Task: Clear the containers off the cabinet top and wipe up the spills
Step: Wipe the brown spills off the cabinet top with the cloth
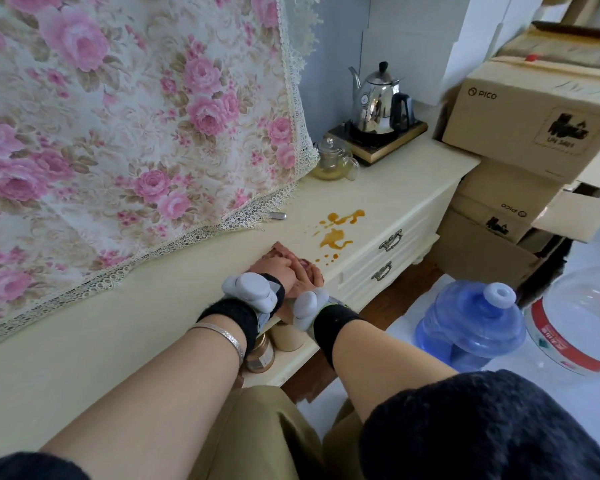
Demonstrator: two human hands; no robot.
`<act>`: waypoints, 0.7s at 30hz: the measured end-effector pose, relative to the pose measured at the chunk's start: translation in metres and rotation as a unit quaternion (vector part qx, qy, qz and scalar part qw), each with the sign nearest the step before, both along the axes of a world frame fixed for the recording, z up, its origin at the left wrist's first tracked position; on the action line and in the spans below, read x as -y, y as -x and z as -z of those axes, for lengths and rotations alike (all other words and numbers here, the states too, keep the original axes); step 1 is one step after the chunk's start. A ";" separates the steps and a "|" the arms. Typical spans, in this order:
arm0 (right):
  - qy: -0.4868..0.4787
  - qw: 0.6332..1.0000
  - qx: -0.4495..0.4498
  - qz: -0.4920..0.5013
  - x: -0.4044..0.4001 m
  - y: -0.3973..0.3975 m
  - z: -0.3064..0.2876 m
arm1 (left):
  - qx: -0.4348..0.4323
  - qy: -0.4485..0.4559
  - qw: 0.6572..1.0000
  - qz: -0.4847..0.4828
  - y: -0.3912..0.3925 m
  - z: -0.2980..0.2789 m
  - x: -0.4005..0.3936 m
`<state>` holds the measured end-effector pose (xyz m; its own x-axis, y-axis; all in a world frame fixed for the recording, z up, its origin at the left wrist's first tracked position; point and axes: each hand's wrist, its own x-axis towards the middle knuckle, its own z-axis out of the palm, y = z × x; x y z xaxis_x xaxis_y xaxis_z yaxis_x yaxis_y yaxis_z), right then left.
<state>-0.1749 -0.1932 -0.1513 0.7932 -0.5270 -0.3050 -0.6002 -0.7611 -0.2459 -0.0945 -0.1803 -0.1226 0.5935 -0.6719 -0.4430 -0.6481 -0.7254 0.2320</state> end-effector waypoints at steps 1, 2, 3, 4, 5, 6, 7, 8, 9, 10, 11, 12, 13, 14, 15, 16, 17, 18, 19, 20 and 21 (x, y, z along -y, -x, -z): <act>0.015 1.000 0.000 -0.003 0.005 0.001 0.003 | 0.009 0.000 1.000 0.005 0.002 -0.004 0.004; 0.014 1.000 0.002 0.001 0.015 0.004 0.004 | 0.019 -0.010 1.000 0.006 0.007 0.005 0.019; 0.015 1.000 0.003 0.008 0.020 0.005 0.003 | 0.018 -0.007 1.000 -0.001 0.004 0.014 0.026; 0.019 1.000 -0.002 0.017 0.032 0.008 0.003 | 0.010 -0.007 1.000 0.015 0.007 0.018 0.040; 0.018 1.000 0.000 0.020 0.037 0.009 0.002 | 0.017 -0.014 1.000 0.019 0.009 0.017 0.045; 0.016 1.000 -0.004 0.017 0.038 0.008 0.002 | 0.017 -0.024 0.999 0.021 0.013 0.006 0.040; 0.016 1.000 -0.006 0.020 0.045 0.009 0.003 | 0.022 -0.030 0.999 0.038 0.017 -0.004 0.044; 0.012 1.000 -0.001 0.023 0.047 0.009 0.002 | 0.022 -0.017 0.999 0.041 0.016 -0.009 0.045; 0.016 1.000 0.001 0.026 0.049 0.009 0.000 | 0.018 -0.013 0.999 0.025 0.015 -0.004 0.050; 0.022 0.999 0.004 0.031 0.056 0.011 0.000 | 0.024 -0.007 0.999 0.031 0.016 -0.005 0.054; 0.022 0.999 0.005 0.037 0.065 0.014 -0.001 | 0.028 -0.006 0.999 0.036 0.018 -0.008 0.061; 0.020 0.999 0.002 0.035 0.067 0.014 -0.004 | 0.019 0.012 0.999 0.029 0.018 -0.002 0.065; 0.016 0.999 0.001 0.038 0.074 0.015 -0.006 | 0.010 0.026 0.999 0.025 0.017 -0.003 0.072; 0.011 0.999 -0.001 0.039 0.080 0.015 -0.005 | 0.005 0.027 0.999 0.034 0.018 -0.005 0.078; 0.014 0.999 -0.006 0.038 0.083 0.014 -0.006 | 0.014 0.034 0.999 0.032 0.018 -0.008 0.078; 0.014 0.999 -0.002 0.039 0.088 0.012 -0.005 | 0.010 0.048 0.998 0.030 0.016 -0.010 0.083; 0.014 0.999 -0.001 0.044 0.093 0.011 -0.005 | 0.011 0.050 0.998 0.029 0.016 -0.011 0.087; 0.013 0.999 0.002 0.046 0.098 0.011 -0.005 | 0.002 0.059 0.998 0.024 0.016 -0.009 0.093; 0.011 0.999 -0.001 0.045 0.104 0.011 -0.005 | -0.001 0.069 0.997 0.022 0.016 -0.009 0.098; 0.016 0.999 -0.002 0.044 0.110 0.010 -0.005 | -0.009 0.071 0.997 0.022 0.016 -0.010 0.103; 0.022 0.999 -0.005 0.043 0.115 0.011 -0.006 | -0.012 0.080 0.997 0.020 0.018 -0.011 0.107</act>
<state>-0.1855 -0.3087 -0.1448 0.7418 -0.6060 -0.2874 -0.6658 -0.7169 -0.2068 -0.1120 -0.2875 -0.1114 0.5550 -0.7584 -0.3419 -0.6695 -0.6511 0.3575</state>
